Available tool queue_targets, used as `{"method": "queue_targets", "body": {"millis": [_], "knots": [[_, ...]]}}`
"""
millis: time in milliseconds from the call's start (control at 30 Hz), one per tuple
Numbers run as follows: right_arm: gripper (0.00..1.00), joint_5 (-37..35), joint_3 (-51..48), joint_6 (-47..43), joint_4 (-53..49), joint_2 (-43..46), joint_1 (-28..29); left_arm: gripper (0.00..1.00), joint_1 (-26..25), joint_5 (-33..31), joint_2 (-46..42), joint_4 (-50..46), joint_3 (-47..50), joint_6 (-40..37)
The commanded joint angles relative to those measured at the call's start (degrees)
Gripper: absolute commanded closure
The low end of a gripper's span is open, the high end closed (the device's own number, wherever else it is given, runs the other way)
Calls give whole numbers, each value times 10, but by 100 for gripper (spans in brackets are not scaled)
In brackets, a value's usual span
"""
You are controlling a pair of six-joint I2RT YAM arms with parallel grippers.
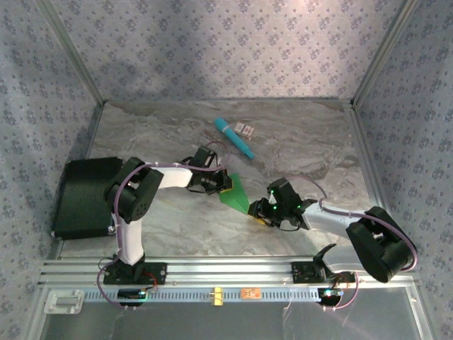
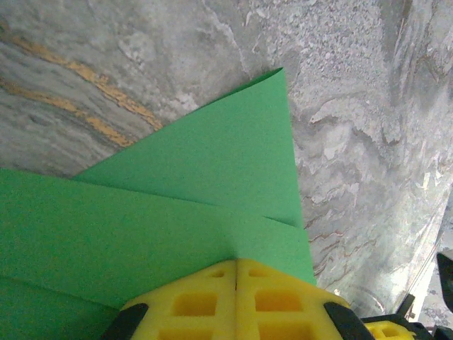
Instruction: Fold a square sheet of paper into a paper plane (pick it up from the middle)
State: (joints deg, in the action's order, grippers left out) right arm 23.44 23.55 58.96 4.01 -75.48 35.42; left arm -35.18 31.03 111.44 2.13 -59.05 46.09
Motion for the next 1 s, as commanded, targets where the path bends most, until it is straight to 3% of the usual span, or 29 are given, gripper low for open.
{"method": "queue_targets", "body": {"millis": [0, 567, 967], "knots": [[59, 13, 13, 9, -10, -19, 4, 94, 4, -26, 11, -30, 23, 1], [64, -11, 14, 1, 47, 1, -5, 94, 5, -24, 10, -27, 25, 2], [67, 20, 14, -42, 97, -15, -18, 93, 4, -21, 5, -30, 22, 7]]}}
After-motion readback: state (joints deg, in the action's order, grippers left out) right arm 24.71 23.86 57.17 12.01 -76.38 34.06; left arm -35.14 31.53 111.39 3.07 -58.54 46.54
